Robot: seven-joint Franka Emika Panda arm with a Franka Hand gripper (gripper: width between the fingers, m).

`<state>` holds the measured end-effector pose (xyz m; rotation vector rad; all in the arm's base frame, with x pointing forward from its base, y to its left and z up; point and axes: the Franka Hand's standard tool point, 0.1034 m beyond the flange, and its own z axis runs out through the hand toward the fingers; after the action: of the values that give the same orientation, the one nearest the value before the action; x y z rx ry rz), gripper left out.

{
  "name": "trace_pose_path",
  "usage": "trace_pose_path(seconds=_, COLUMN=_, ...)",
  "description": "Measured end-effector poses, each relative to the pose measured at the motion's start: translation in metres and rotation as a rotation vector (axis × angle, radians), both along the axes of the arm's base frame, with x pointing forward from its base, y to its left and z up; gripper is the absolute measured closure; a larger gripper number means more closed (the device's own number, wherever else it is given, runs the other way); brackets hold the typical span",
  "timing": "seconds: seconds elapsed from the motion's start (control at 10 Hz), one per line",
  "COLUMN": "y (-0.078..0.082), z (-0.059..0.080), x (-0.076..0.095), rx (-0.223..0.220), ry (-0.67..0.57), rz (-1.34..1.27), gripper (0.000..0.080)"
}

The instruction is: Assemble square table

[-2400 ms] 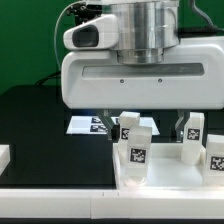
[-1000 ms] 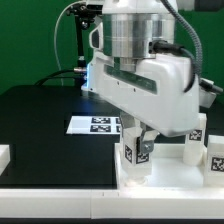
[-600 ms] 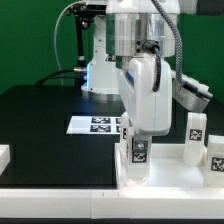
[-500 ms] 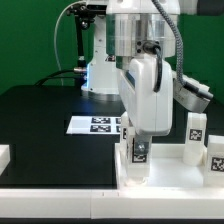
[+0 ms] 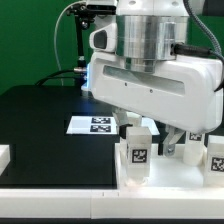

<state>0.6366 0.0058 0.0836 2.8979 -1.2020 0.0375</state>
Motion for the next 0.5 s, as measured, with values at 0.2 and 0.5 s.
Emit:
trace_pose_path(seconds=0.2, y=-0.0024, z=0.0022, x=0.0018, rx=-0.011, ry=-0.006, rz=0.225, gripper=0.0151)
trace_pose_path(seconds=0.5, y=-0.0066, z=0.0074, x=0.0005, rx=-0.039, ry=-0.038, rz=0.673, gripper=0.0151)
